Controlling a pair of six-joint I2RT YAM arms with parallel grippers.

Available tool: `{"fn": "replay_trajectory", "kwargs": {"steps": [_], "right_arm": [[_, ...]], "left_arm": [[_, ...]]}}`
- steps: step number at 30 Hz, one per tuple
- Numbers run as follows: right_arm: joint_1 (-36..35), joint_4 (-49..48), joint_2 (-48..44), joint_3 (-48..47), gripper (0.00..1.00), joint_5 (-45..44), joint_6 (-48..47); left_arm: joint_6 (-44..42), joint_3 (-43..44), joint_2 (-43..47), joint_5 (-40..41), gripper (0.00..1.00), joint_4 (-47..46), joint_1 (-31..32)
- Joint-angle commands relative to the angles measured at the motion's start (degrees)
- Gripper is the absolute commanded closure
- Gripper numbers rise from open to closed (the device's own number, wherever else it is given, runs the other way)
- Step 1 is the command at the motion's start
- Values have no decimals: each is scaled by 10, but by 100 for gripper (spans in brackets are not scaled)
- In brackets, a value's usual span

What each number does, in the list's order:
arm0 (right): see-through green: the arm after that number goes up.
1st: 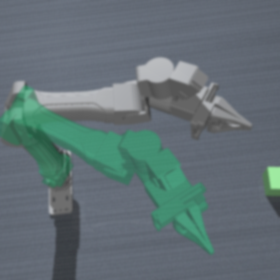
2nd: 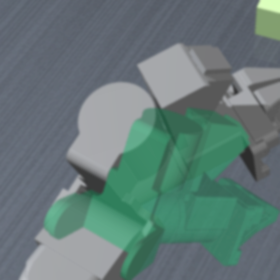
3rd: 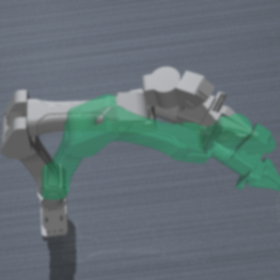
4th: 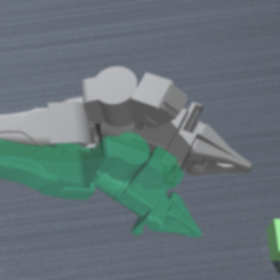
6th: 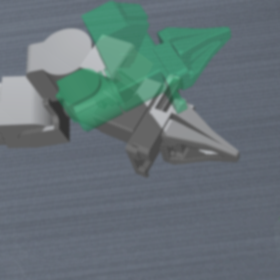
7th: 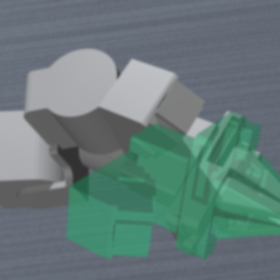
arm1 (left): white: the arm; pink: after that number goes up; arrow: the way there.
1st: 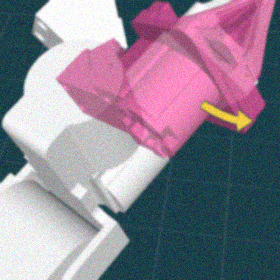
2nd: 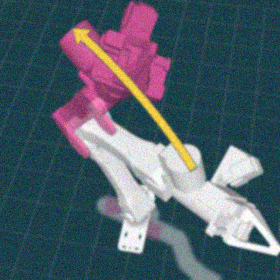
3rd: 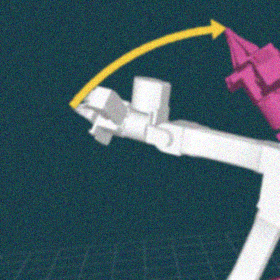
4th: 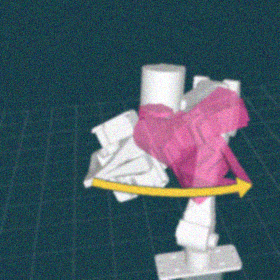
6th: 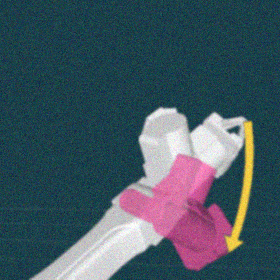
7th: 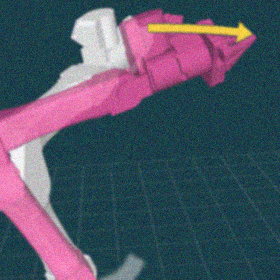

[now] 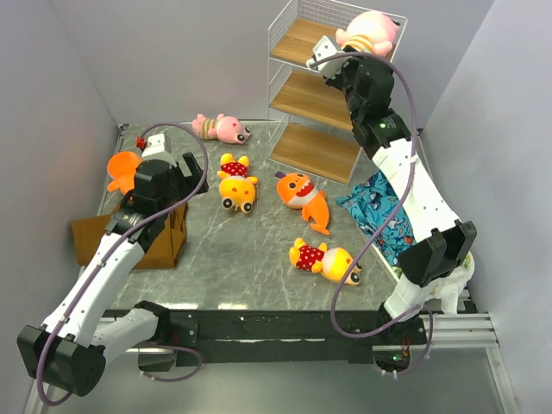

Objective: Place and organize the stuffed toys onto the shelf

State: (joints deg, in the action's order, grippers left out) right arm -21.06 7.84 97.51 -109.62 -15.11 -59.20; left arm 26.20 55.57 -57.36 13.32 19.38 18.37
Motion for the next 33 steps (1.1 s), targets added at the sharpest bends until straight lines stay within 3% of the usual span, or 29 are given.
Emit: {"fn": "replay_trajectory", "kwargs": {"steps": [1,9,12,16,19,26,29,33], "right_arm": [[12,-35,-34,-3,55,-24,14],[15,-36,-37,-2,53,-26,10],[15,-43,-45,5,46,-19,6],[15,-26,-58,-2,25,9,21],[15,-14,-70,-7,19,28,43],[-2,7,-121,23,15,105,121],[-27,-28,-165,82,13,84,177],[-123,-147,-222,193,5,-27,259]], "left_arm": [[-7,15,2,-6,4,-19,2],[-7,15,3,-6,4,-20,2],[-7,14,5,-5,4,-19,2],[-8,13,8,-3,4,-21,2],[-7,10,8,-2,4,-22,2],[-5,11,3,2,4,-21,2],[-3,5,8,4,3,-29,2],[8,4,1,8,4,-30,2]]}}
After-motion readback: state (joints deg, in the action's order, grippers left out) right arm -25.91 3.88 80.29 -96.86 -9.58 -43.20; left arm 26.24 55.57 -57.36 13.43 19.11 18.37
